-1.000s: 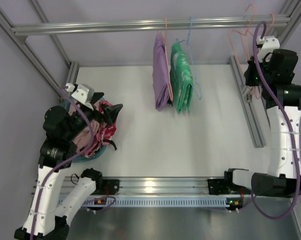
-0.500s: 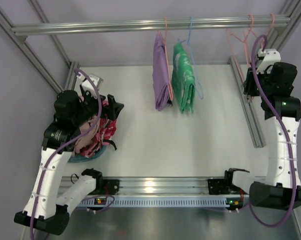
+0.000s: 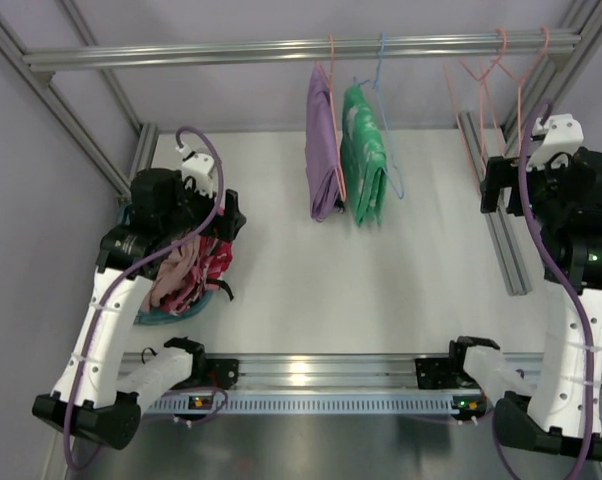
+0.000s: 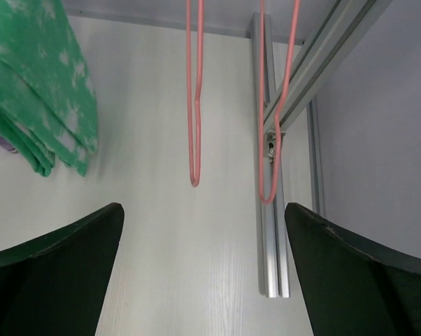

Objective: Remove the trousers from the hanger

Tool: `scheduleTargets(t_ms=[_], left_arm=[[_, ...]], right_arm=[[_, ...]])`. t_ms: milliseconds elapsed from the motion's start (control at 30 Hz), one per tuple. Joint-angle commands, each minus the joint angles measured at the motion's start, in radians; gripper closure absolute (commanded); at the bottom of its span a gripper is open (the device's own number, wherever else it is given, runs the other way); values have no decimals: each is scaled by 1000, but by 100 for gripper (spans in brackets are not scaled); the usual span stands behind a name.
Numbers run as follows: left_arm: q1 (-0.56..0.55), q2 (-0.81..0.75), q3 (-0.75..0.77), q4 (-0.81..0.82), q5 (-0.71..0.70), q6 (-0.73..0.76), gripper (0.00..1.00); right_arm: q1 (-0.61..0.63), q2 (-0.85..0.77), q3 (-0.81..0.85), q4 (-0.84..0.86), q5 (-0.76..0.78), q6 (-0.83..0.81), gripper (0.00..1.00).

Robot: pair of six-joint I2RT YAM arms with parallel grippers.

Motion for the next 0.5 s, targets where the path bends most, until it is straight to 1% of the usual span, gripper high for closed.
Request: scheduleTargets(t_ms=[0, 33, 100, 200, 233, 267, 300, 433, 467], left_arm=[[7, 43, 31, -35, -35, 7, 2], [7, 55, 28, -35, -67, -5, 2], [7, 78, 34, -44, -86, -40, 2], [13, 69, 46, -43, -83, -49, 2], [19, 63, 54, -45, -81, -83, 2], [23, 57, 57, -45, -81, -95, 2], [31, 43, 68, -52, -81, -97, 2], [42, 26, 100, -92, -89, -89, 2], [48, 20, 102, -109, -95, -88, 2]], right_arm=[[-13, -46, 54, -102, -28, -26, 1], [-13, -53, 64, -120, -55, -26, 0], [-13, -73, 80, -179, -104, -33, 1], [-13, -92, 108, -251, -249, -42, 1], [-13, -96, 104, -263, -343, -43, 1], [-13, -115, 90, -272, -394, -39, 1], [-13, -135, 35, -265, -487, -26, 1], [-11, -148, -112, -187, -649, 51, 1], [-11, -128, -123, -162, -668, 60, 0]])
